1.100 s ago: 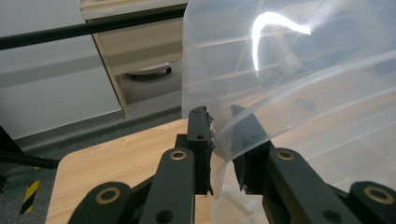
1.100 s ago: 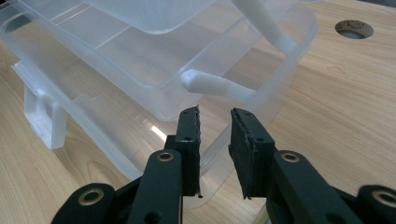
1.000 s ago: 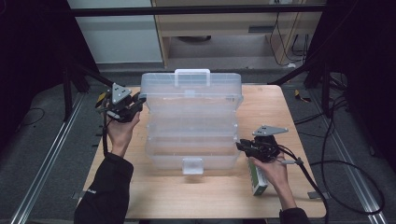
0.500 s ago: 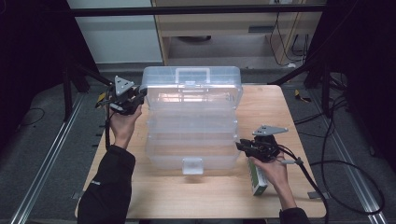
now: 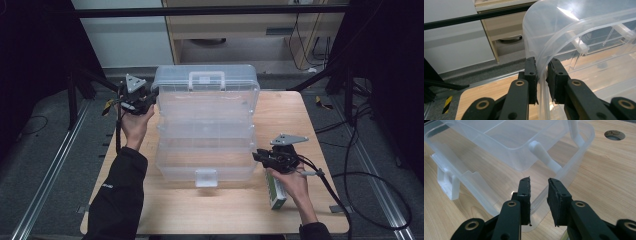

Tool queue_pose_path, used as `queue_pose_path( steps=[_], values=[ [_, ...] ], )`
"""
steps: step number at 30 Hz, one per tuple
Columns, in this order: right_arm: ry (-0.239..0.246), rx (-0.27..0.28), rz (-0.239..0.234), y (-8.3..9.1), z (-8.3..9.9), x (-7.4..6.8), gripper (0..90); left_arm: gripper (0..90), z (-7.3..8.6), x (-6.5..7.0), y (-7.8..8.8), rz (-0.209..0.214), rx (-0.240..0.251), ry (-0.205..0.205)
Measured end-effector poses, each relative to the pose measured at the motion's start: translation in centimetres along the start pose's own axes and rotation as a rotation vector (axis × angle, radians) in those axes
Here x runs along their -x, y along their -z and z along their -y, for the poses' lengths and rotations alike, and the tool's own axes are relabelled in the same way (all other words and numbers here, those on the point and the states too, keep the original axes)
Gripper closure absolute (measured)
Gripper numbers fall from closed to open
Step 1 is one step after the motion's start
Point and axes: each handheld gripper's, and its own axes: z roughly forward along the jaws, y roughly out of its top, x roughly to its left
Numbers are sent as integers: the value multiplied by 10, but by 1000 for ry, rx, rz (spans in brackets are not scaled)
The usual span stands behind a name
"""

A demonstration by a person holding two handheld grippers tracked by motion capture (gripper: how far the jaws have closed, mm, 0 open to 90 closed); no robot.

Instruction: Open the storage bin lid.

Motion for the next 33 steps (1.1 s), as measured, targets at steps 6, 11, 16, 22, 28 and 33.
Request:
queue_pose_path(
  steps=[6, 11, 16, 22, 28, 33],
  values=[
    [0, -1, -3, 0, 0, 0, 720, 785, -2, -2, -7, -4, 0, 11],
    [2, -1, -4, 0, 0, 0, 719, 786, -4, -3, -14, -9, 4, 21],
    [3, -1, -2, -1, 0, 1, 713, 785, -6, -4, -20, -12, 2, 20],
    [6, -1, 1, -1, 0, 1, 708, 784, -8, -5, -27, -19, -2, 29],
    [5, -3, -2, -1, 0, 1, 706, 781, -9, -6, -33, -31, -3, 31],
    [0, -2, 1, -2, 0, 1, 704, 780, -9, -6, -38, -35, 0, 41]
  ],
)
